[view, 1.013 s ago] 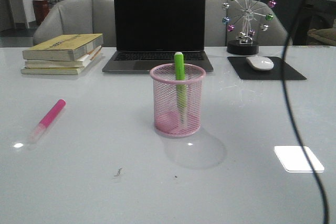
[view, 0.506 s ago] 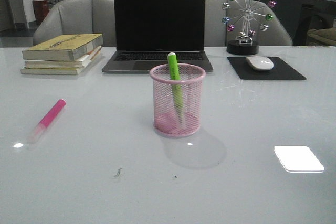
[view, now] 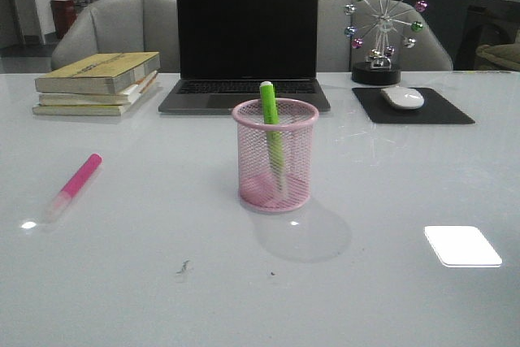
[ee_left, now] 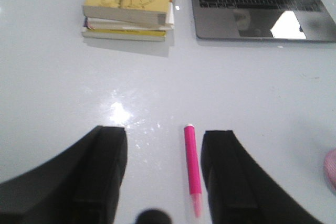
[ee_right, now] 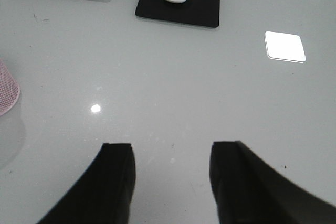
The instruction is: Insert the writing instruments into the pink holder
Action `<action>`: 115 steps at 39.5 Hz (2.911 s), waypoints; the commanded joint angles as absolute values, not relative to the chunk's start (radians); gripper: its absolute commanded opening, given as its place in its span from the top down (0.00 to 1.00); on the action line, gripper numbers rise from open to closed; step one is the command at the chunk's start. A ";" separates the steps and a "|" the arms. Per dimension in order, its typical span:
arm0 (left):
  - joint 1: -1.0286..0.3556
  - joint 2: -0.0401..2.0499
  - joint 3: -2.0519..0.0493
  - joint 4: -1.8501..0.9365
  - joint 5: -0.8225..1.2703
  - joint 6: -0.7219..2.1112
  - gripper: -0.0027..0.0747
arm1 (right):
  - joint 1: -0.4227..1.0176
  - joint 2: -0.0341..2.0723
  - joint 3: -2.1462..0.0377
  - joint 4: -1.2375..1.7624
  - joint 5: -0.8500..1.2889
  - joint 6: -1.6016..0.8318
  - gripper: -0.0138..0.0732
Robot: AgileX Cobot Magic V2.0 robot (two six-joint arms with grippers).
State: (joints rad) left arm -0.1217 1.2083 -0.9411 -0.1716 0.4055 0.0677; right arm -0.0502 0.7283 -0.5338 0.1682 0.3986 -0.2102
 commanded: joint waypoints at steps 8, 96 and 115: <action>-0.181 1.488 -1.220 -0.187 0.577 0.067 0.44 | -0.056 0.722 -0.560 0.164 0.380 -0.219 0.33; -0.274 1.949 -1.641 -0.191 0.777 0.117 0.84 | -0.056 0.722 -0.560 0.162 0.486 -0.219 0.33; -0.372 1.670 -1.617 -0.210 0.487 0.132 0.84 | -0.056 0.722 -0.560 0.162 0.482 -0.219 0.33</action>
State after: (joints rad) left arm -0.3340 1.7552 -1.6022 -0.1872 0.6228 0.1215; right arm -0.0502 0.7283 -0.5338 0.1645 0.5473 -0.2102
